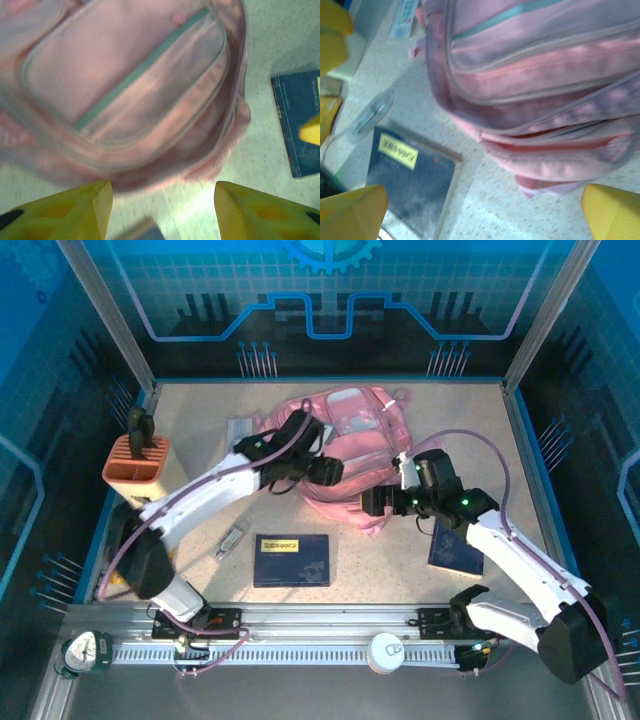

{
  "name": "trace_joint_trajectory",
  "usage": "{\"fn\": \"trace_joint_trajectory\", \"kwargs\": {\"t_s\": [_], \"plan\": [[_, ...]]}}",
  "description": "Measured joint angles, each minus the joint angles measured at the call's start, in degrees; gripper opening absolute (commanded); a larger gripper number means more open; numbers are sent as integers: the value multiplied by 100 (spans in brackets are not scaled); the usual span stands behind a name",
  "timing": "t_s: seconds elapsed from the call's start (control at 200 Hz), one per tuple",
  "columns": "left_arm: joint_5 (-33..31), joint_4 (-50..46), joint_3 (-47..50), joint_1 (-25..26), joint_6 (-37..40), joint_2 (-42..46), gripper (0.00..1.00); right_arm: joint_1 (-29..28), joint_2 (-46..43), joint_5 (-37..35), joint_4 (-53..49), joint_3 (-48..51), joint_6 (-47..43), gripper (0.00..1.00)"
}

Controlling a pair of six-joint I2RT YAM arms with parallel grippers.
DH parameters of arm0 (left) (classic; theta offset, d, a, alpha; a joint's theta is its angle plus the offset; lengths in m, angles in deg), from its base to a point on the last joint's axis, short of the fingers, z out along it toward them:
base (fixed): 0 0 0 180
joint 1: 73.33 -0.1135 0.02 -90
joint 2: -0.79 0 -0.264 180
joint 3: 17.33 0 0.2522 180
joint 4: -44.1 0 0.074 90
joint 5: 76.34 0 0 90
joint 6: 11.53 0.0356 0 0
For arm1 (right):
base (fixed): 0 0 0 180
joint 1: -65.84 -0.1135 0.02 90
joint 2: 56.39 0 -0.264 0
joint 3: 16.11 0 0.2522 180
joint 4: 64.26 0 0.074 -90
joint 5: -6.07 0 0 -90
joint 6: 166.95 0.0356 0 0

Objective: Pack the student bag

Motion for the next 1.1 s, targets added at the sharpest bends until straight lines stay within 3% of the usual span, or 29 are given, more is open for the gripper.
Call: {"fn": "trace_joint_trajectory", "kwargs": {"t_s": [0.3, 0.43, 0.56, 0.785, 1.101], "plan": [[-645, -181, 2667, 538, -2798, 2260, 54, -671, 260, 448, 0, 297, -15, 100], [-881, -299, 3397, 1043, -3906, 2662, 52, -782, 321, 549, -9, 382, -13, 99], [-1016, -111, 4030, 1408, -4758, 2656, 42, -968, 442, 546, -22, 396, -7, 100], [-1211, 227, 4428, 1375, -5235, 2288, 36, -1078, 616, 501, 26, 396, 221, 100], [-1172, 1075, 4922, 678, -4931, 2184, 32, -1117, 695, 155, 155, 396, 527, 100]]}}
